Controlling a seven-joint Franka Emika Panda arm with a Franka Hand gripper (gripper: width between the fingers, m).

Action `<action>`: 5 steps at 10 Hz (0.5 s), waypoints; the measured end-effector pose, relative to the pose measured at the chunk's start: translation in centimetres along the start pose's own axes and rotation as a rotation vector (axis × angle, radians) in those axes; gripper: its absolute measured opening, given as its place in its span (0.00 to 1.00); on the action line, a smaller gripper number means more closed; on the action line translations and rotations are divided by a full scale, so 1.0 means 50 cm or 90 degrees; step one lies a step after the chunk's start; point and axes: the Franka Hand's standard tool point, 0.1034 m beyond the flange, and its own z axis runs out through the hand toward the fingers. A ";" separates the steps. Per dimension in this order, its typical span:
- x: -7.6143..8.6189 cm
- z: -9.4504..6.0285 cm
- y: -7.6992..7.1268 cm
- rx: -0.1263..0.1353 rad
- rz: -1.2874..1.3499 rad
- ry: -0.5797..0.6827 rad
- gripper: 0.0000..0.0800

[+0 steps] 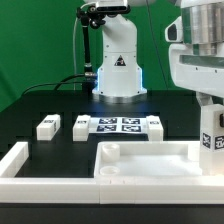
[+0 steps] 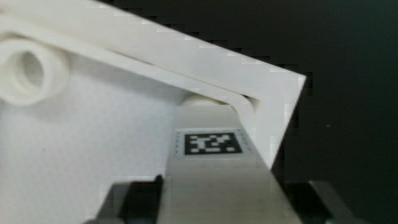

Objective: Assemble desk

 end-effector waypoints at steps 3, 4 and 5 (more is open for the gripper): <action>-0.007 0.000 -0.005 0.010 0.182 -0.004 0.36; -0.008 0.002 -0.003 0.007 0.217 -0.006 0.36; -0.009 0.004 -0.002 0.007 0.246 -0.008 0.36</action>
Offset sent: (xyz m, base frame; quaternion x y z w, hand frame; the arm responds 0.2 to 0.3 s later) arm 0.0019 0.0042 -0.0011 -0.0324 -0.0049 0.2162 0.9758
